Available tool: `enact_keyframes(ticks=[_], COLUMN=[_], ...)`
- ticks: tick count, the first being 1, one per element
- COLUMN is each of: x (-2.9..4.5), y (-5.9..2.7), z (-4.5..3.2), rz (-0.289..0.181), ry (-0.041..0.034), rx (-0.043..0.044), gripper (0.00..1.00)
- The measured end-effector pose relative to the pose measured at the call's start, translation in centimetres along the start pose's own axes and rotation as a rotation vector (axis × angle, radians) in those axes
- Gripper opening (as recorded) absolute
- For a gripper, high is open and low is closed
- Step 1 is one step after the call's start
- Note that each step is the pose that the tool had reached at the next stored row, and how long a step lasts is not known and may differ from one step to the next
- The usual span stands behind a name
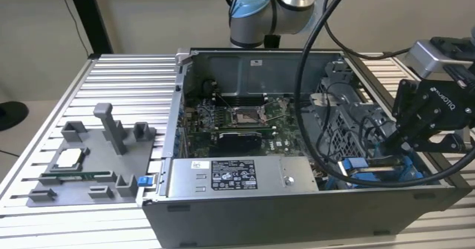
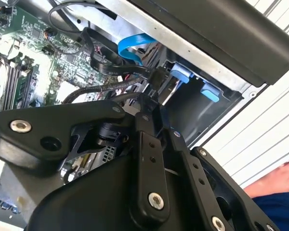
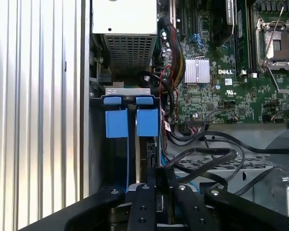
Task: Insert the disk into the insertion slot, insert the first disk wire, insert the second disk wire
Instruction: 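Insert the first disk wire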
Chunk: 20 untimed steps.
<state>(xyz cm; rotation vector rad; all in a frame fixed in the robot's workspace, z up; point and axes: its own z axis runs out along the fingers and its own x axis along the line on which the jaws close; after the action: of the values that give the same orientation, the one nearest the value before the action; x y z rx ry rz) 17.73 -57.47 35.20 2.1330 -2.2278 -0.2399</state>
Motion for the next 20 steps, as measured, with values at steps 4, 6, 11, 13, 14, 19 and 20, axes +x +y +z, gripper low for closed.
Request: enact_keyframes(ticks=[4,6,11,13,14,19,20], x=[0.09,0.11,0.13,0.14,0.16,0.17,0.17], y=[-0.45,-0.84,-1.79,-1.86,-1.87,-1.92,-1.93], z=[0.12,0.21,0.52,0.70,0.82,1.05,1.06], rz=[0.002,0.003,0.005,0.005,0.005,0.003,0.000], ry=[0.0001,0.0005,0.0012,0.0018,0.0018,0.0030,0.0034], rx=[-0.0097,-0.0195,-0.0446,-0.0519,-0.0543,-0.0609,-0.0611], gripper=[0.00,0.00,0.00,0.00,0.00,0.00,0.00])
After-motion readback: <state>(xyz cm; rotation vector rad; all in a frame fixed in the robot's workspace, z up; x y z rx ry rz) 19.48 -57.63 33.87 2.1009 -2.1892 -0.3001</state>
